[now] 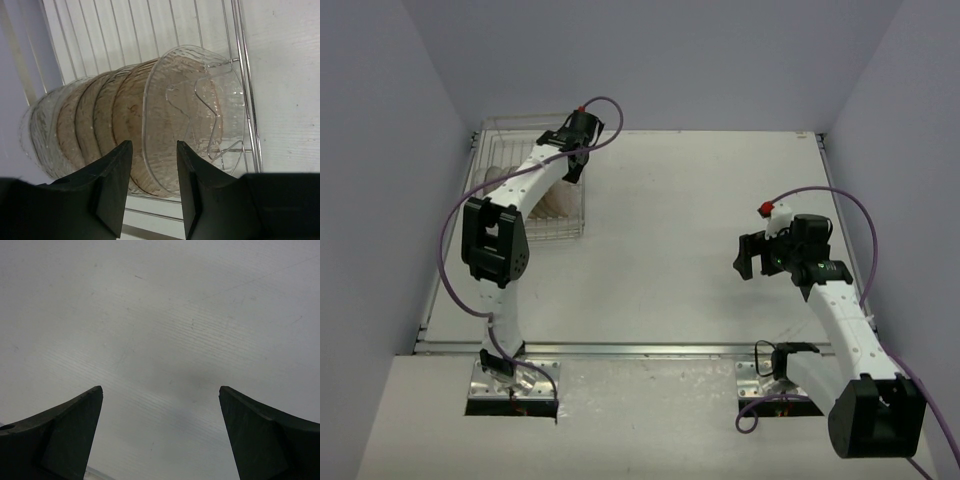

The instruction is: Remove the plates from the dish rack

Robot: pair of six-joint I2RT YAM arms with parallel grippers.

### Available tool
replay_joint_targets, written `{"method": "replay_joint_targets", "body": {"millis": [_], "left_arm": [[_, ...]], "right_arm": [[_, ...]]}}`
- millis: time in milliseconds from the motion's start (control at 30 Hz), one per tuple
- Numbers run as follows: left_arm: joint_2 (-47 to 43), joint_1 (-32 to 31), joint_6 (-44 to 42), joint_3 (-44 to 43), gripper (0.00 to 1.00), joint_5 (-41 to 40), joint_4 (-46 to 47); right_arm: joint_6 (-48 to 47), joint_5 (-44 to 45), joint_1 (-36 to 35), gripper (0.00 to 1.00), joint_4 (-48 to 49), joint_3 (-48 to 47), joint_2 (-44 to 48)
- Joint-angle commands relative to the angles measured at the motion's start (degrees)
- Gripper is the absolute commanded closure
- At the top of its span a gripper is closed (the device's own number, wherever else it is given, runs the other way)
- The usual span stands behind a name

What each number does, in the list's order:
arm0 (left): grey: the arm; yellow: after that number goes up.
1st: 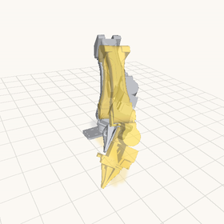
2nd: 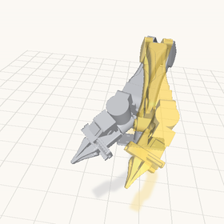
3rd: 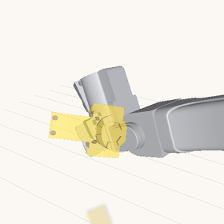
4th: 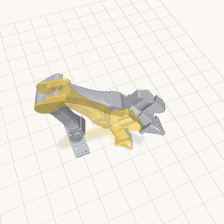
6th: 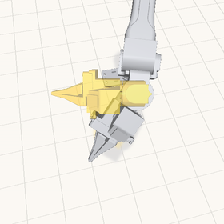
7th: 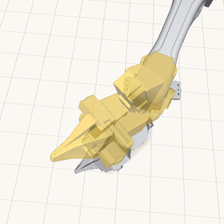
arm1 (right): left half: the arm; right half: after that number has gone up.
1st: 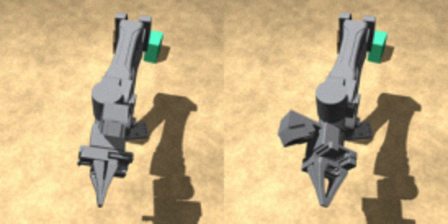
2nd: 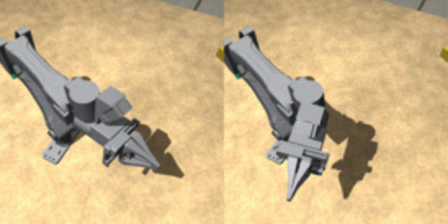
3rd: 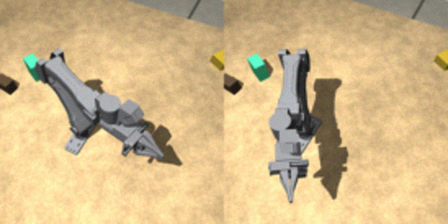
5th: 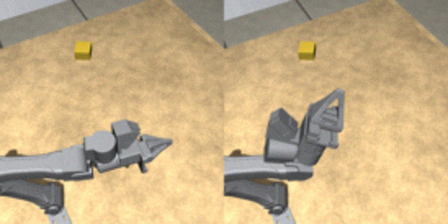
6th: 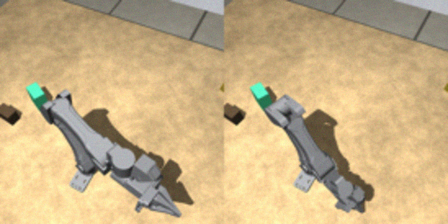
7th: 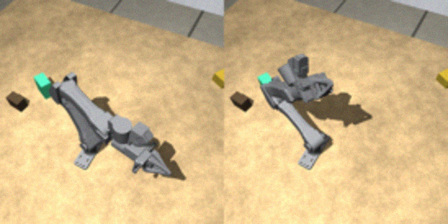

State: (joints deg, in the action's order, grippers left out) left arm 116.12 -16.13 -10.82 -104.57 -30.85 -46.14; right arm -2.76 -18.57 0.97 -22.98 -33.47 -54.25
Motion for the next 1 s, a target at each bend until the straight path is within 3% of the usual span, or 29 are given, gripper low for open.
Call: {"method": "replay_joint_targets", "body": {"millis": [0,133,267,400,633,967], "left_arm": [[1.3,1.2,3.1,-1.9,0.61,-0.3,-0.5],[2.7,1.6,4.5,-2.4,0.64,-2.2,-0.8],[3.1,1.7,6.0,-2.5,0.77,-2.8,-1.1],[2.4,1.8,7.0,-2.5,0.78,-3.4,-0.8],[-0.2,1.6,5.8,-4.1,1.0,-7.2,-1.2],[-6.8,-0.4,-3.5,-1.1,1.0,-19.8,6.8]], "right_arm": [[0.8,-0.3,0.0,0.01,1.4,-1.0,1.2],[1.0,-0.5,0.0,0.01,1.7,-0.6,1.6],[1.1,-0.4,0.0,0.01,1.9,-0.6,1.7],[1.2,-0.4,0.0,0.01,2.0,-0.4,1.7],[1.4,-0.8,0.0,0.01,2.0,-0.1,2.3],[2.2,-1.4,0.0,0.01,1.2,-2.0,1.2]]}}
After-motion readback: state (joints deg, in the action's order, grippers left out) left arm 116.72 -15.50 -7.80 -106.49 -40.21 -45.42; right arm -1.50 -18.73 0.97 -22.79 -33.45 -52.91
